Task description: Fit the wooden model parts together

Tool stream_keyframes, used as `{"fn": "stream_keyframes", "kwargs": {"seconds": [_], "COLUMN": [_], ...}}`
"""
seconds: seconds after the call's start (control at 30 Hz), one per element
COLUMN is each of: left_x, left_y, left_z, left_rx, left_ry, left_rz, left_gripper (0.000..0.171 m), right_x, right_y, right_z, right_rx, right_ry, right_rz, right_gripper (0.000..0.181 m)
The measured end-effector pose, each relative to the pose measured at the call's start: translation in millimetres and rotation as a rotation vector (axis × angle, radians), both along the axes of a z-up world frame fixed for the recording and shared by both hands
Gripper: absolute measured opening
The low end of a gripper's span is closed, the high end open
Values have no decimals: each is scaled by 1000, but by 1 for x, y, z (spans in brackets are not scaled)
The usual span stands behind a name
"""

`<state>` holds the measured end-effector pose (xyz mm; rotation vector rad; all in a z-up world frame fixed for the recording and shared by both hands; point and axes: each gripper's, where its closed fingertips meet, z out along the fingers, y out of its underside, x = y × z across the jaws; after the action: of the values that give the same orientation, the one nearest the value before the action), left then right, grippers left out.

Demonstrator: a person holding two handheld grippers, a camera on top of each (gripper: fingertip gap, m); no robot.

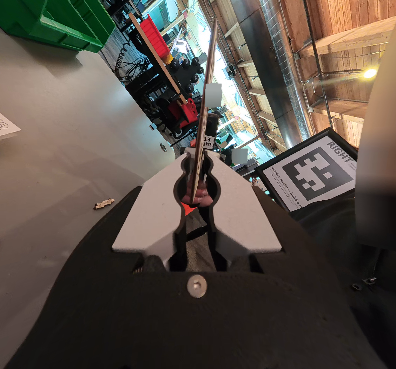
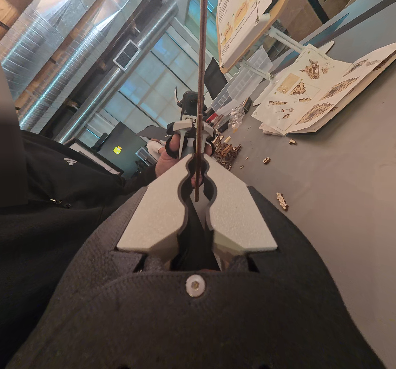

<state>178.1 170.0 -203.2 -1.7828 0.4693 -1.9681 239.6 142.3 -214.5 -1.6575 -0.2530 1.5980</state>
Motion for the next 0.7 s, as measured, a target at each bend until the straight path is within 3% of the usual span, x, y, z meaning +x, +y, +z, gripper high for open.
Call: {"fn": "stream_keyframes", "kwargs": {"seconds": [0.33,0.5,0.7], "left_x": [14,17,21], "left_y": [-21,-24,-31], "left_z": [-10,-14,-12], "left_rx": [28,56,102], "left_ry": [59,89,100], "left_rz": [-78,-90,-119], "left_gripper": [14,2,1], "right_x": [5,3,7], "right_y": [1,-4,-10], "right_z": [-1,-1,-2], "right_rx": [-8,-4,22], "right_ry": [36,33,16], "right_rz": [-40,-25,-24], "right_gripper": [1,1,3]}}
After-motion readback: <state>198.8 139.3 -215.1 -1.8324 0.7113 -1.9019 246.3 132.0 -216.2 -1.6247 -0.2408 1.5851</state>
